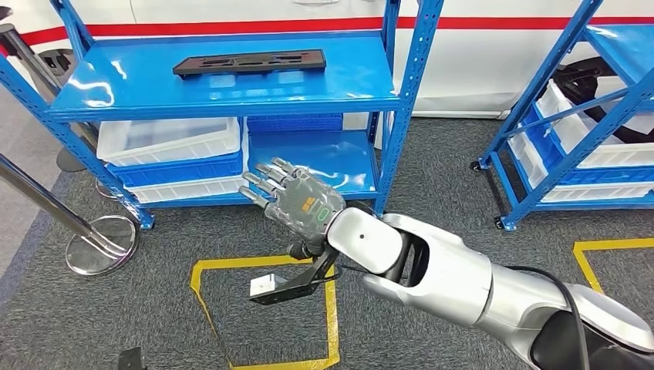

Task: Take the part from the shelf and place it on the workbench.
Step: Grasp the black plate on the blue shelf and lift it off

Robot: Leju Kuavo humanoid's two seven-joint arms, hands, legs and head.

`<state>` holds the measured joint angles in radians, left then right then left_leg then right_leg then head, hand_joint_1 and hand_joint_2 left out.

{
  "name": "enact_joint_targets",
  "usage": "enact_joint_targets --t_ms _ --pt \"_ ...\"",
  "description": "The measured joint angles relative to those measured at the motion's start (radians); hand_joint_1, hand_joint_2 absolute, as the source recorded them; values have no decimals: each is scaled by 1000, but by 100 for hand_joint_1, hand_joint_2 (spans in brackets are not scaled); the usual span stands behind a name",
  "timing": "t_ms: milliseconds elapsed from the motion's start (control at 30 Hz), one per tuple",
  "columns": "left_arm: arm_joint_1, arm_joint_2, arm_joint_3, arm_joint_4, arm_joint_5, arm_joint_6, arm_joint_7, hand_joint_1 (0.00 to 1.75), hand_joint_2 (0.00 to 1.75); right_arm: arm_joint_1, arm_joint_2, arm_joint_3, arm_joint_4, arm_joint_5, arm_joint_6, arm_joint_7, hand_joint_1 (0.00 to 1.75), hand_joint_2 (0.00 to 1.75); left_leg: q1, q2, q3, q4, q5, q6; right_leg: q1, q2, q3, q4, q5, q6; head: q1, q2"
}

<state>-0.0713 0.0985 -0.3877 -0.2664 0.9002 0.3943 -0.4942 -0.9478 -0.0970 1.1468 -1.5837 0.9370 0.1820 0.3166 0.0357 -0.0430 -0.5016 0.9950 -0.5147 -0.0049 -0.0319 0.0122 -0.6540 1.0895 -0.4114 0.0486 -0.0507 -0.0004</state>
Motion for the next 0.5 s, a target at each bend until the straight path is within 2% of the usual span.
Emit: enact_joint_targets --t_ms 33,67,167,233,300,333,367,400,467,500 --pt "-1 1 0 1 1 3 0 0 0 -3 0 1 0 -38 23 0 0 0 0 -2 -5 7 -5 -8 2 4 8 -24 2 -6 2 0" --pt "-2 1 0 2 2 5 -1 0 0 -7 1 2 1 -79 46 1 0 0 0 -3 -12 9 -6 -13 5 7 7 -25 -7 -15 3 0" --pt "-1 1 -1 4 9 7 -2 0 0 -22 2 11 4 -174 88 6 0 0 3 6 -22 22 -16 -23 6 5 4 -27 -14 -41 2 0" --pt "-4 1 -1 5 11 10 -2 0 0 -34 4 17 5 -198 90 11 0 0 2 22 -63 102 -53 -25 6 1 9 -31 -16 -53 -1 0" --pt "-7 1 -1 6 12 12 -2 0 0 -40 4 25 7 -204 76 22 0 0 -1 31 -143 239 -97 -24 12 -6 12 -31 -20 -60 -2 0" --pt "-6 1 -1 6 11 13 -1 0 0 -40 4 29 8 -205 67 29 0 0 -2 32 -178 289 -103 -23 16 -8 14 -31 -22 -63 -2 0" --pt "-5 1 -1 6 11 13 -1 0 0 -40 4 32 10 -207 58 33 0 0 -4 33 -196 305 -91 -20 20 -9 16 -30 -24 -65 -2 0" --pt "-4 1 -1 6 11 13 0 0 0 -40 4 34 11 -208 50 36 0 0 -6 33 -195 283 -60 -15 23 -9 20 -30 -26 -67 -2 0" --pt "-4 1 -1 7 11 14 1 0 0 -42 4 35 11 -209 39 38 0 0 -13 37 -150 161 20 -1 27 -9 30 -31 -30 -69 -1 0" --pt "-4 1 -1 7 10 14 2 0 0 -43 4 35 12 -210 33 39 0 0 -18 39 -126 104 45 6 29 -9 32 -31 -31 -68 -1 0"
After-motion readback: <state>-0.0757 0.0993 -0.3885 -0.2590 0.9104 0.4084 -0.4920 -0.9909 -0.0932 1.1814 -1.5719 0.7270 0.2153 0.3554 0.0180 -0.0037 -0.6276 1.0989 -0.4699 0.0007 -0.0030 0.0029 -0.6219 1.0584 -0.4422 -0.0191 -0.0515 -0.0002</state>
